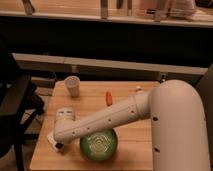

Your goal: Place the eraser on the white sponge

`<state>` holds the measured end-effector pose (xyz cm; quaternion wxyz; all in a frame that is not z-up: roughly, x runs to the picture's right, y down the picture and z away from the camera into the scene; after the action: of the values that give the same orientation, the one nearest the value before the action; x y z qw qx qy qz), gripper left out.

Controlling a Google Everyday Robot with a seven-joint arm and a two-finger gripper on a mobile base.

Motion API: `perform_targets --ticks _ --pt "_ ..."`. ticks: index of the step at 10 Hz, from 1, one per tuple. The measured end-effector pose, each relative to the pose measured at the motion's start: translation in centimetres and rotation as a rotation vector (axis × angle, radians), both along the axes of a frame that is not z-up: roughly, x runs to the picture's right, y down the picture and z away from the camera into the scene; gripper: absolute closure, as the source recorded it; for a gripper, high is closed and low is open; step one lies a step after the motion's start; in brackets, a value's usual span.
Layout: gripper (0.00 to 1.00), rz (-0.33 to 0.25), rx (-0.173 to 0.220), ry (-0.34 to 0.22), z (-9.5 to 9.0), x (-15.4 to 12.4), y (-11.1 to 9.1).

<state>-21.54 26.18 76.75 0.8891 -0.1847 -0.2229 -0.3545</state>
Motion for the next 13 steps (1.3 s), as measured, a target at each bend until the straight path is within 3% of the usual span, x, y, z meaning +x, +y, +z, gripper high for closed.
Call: perform_targets --ticks 7,10,13 --pt "0.63 0.044 0.011 0.002 0.06 0.05 -0.17" --pt "0.40 0.064 0.018 0.004 0.23 0.13 -0.46" --pt "0.40 0.081 0.021 0.002 0.15 0.26 -0.49"
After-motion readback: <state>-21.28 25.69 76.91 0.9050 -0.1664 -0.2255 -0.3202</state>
